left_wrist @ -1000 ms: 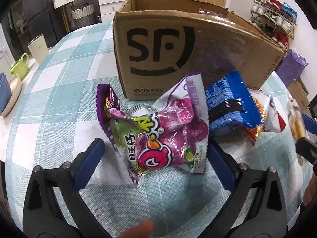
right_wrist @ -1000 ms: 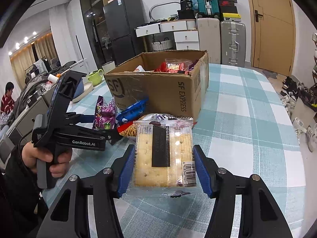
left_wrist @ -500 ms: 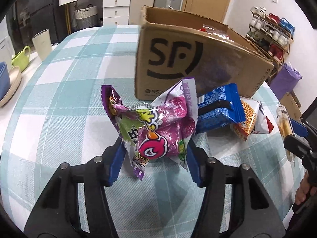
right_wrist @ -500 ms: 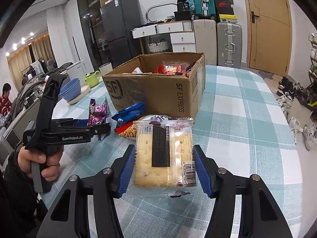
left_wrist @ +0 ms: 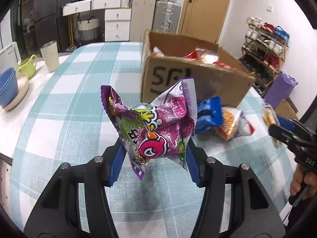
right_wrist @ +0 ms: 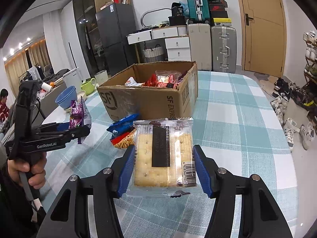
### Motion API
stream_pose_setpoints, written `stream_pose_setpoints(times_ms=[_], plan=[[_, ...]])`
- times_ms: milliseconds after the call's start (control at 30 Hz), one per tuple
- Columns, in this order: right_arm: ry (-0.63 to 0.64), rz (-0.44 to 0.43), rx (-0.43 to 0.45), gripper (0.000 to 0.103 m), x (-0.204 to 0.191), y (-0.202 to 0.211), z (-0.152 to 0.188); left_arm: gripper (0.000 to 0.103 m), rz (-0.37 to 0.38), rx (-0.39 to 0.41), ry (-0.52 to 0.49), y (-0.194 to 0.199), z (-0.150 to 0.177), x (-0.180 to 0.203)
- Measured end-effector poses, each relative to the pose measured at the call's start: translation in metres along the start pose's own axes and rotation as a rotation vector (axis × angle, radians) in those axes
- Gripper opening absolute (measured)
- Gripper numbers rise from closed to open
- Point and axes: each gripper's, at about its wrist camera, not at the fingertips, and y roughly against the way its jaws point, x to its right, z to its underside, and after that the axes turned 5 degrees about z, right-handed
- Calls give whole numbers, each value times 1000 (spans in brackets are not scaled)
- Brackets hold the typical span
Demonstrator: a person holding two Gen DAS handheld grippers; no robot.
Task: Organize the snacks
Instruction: 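Carry the purple candy bag and cracker pack over the cardboard box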
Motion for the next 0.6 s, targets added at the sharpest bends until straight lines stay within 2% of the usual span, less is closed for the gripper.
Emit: stream_pose_setpoints(times_ms=[267, 600], plan=[[-13, -21, 40, 59, -2, 8, -16, 53, 23, 37, -52, 19, -12, 21], [5, -30, 68, 59, -12, 13, -39, 53, 52, 54, -57, 31, -29, 32]])
